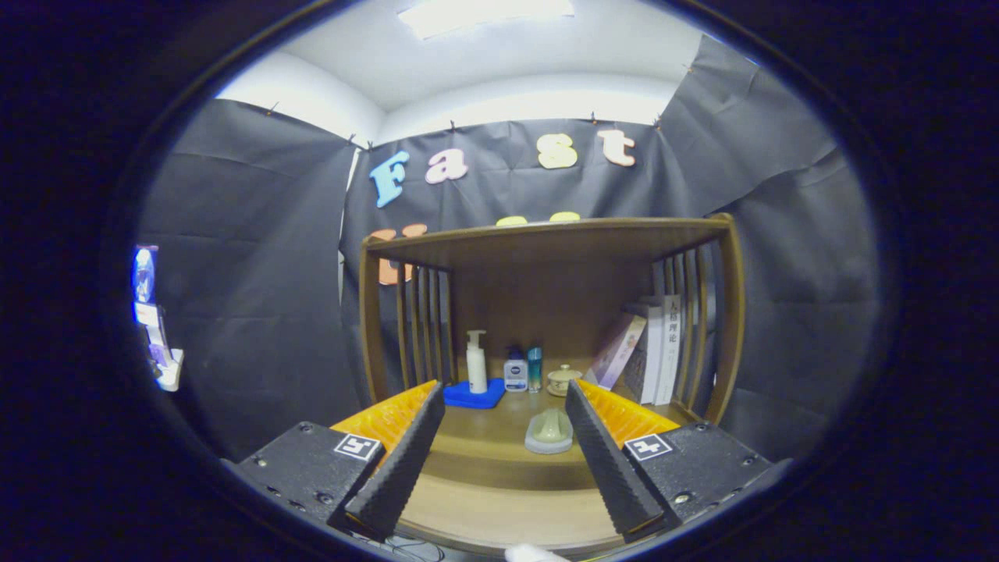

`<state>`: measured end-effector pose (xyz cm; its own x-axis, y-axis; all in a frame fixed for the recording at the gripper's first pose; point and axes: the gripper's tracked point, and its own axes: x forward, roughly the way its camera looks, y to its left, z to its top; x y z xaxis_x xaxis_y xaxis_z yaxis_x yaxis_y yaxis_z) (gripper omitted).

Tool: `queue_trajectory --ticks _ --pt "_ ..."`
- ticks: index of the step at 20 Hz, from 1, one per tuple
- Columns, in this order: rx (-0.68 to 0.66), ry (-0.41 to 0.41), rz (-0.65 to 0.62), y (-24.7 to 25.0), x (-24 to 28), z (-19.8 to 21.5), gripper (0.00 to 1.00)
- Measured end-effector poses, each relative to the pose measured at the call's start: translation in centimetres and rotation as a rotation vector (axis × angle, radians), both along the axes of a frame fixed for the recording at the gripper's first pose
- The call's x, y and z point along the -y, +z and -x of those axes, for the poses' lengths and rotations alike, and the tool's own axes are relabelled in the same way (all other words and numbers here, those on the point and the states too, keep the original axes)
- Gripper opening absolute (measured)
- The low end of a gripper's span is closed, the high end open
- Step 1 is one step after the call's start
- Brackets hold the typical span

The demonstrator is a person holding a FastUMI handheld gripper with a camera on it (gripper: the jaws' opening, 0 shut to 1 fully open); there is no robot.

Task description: Pull open the drawer, take out the items inside it, and place them on the countertop above the cabinet.

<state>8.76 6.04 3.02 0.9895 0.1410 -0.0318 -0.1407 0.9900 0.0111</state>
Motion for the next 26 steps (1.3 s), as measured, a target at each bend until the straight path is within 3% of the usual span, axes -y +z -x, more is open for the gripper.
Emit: queue_trajectory --ticks 7,13,18,26 --pt "0.039 -0.116 -0.015 -3.1 3.0 6.5 0.99" --pt "-0.034 -0.150 0.017 -12.0 4.0 9.1 0.99" --pt "-0.163 -0.151 0.021 -21.1 3.1 9.7 0.99" --pt "-0.272 -0.217 0.046 -25.2 4.1 6.0 0.99"
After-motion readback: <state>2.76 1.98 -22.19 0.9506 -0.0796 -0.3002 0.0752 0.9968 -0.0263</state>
